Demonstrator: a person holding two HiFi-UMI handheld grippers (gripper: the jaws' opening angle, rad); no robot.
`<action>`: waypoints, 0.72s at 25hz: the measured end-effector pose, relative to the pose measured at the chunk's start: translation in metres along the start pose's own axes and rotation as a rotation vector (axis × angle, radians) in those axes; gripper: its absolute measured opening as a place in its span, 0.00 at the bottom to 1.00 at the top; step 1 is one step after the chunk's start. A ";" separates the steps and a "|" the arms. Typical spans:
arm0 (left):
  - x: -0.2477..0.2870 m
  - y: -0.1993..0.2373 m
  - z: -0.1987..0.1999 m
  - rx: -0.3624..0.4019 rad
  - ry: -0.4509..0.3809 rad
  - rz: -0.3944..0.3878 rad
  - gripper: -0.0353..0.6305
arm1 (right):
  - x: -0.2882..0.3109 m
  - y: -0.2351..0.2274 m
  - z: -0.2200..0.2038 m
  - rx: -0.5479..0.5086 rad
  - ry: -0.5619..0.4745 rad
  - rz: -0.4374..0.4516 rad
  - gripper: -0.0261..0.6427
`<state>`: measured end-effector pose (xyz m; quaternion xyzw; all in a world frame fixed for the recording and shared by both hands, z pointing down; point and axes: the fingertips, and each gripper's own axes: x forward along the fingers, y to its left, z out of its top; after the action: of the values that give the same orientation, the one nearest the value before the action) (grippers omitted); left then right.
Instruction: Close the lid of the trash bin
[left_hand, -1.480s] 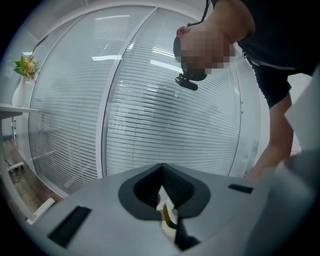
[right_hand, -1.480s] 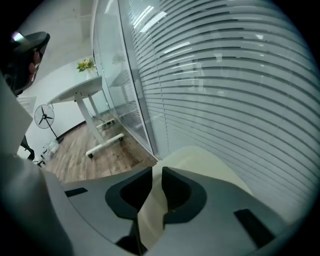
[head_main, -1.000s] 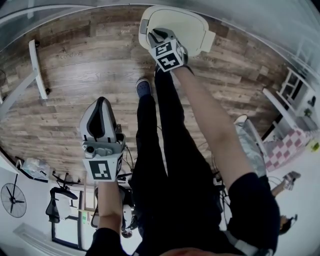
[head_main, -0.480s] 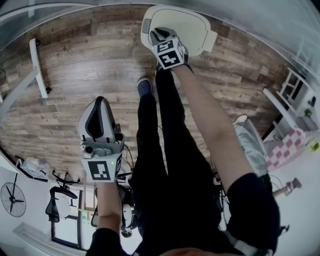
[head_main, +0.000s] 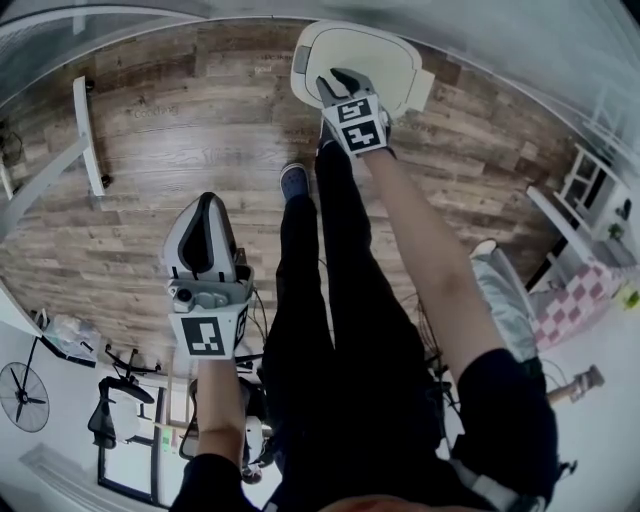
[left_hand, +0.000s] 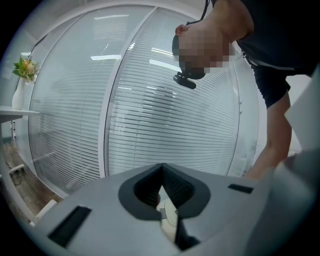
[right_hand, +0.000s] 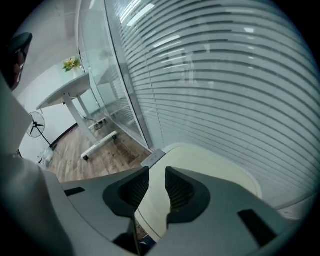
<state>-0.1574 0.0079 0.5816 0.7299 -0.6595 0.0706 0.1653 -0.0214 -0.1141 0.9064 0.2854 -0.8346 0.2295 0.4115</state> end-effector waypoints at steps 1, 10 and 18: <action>0.000 0.000 0.003 0.000 -0.003 0.001 0.06 | -0.010 -0.003 0.002 0.006 -0.020 -0.011 0.18; -0.034 -0.010 0.040 0.004 -0.016 -0.005 0.06 | -0.149 -0.038 0.012 0.110 -0.197 -0.146 0.20; -0.070 -0.015 0.088 0.081 -0.067 -0.057 0.06 | -0.296 -0.020 0.077 0.115 -0.379 -0.225 0.24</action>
<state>-0.1608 0.0449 0.4742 0.7563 -0.6403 0.0680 0.1154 0.0969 -0.0911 0.6245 0.4378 -0.8454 0.1717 0.2534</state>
